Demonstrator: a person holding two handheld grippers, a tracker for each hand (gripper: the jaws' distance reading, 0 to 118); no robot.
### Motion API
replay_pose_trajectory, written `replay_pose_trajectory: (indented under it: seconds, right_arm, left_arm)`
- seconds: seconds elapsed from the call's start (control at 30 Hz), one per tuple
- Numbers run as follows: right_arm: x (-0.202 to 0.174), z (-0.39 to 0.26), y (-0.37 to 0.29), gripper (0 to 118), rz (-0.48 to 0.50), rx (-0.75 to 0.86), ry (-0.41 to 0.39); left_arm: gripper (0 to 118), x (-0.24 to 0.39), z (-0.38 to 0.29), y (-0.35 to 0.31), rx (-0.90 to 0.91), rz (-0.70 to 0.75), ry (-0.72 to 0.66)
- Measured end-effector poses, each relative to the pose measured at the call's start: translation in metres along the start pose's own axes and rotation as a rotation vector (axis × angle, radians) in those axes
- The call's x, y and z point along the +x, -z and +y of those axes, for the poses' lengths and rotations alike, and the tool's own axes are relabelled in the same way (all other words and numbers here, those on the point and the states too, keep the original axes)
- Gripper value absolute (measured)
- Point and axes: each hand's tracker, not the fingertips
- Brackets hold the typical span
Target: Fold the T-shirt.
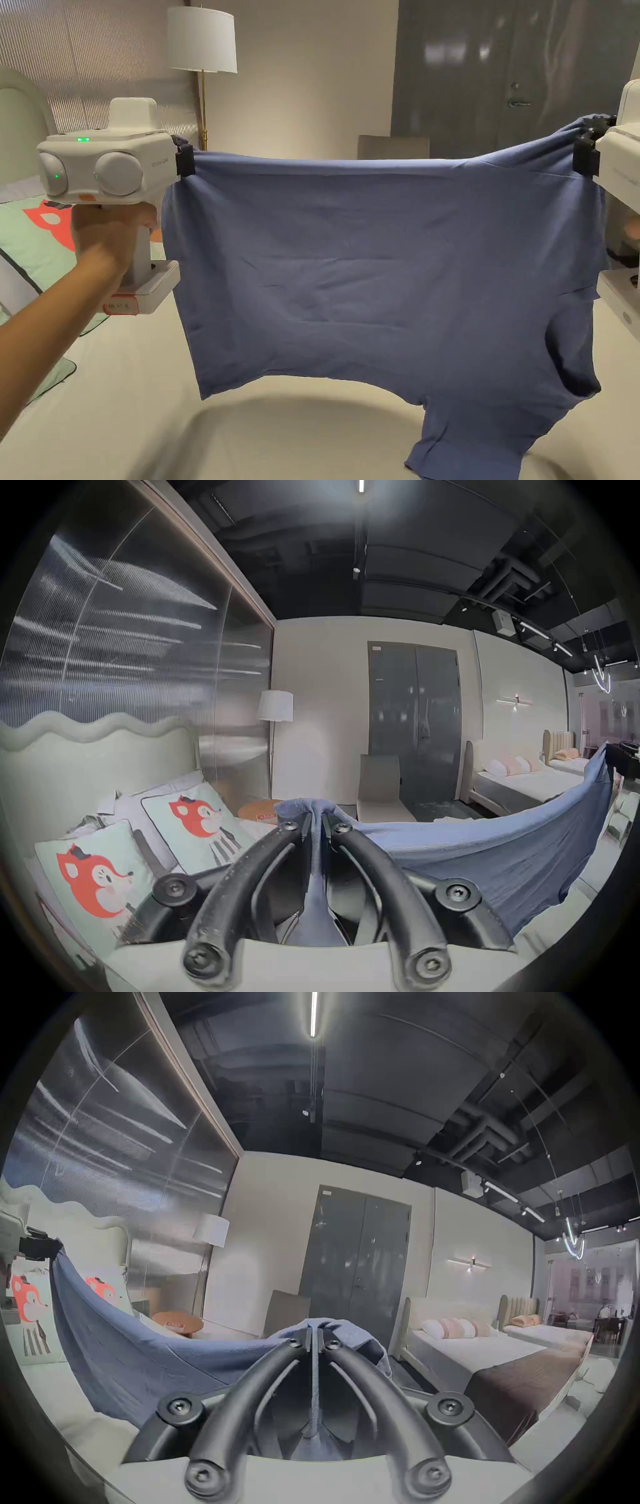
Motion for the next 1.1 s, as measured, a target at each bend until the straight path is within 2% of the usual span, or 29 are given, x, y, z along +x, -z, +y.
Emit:
replay_pose_trajectory:
  seconds: [0.3, 0.57, 0.87, 1.1]
  right_arm:
    - [-0.013, -0.102, -0.001, 3, 0.036, -0.186, -0.001]
    - [-0.025, -0.183, -0.039, 3, 0.073, -0.326, 0.047]
    - [-0.038, -0.240, -0.145, 3, 0.135, -0.469, 0.106]
    - [-0.031, -0.275, -0.233, 3, 0.144, -0.540, 0.191]
  left_arm:
    - [2, 0.001, -0.110, 0.015, -0.163, -0.015, 0.068]
    - [2, -0.006, -0.206, -0.022, -0.320, -0.027, 0.056]
    - [2, -0.032, -0.291, -0.109, -0.483, -0.007, -0.040]
    - [2, -0.058, -0.331, -0.189, -0.546, 0.004, -0.125]
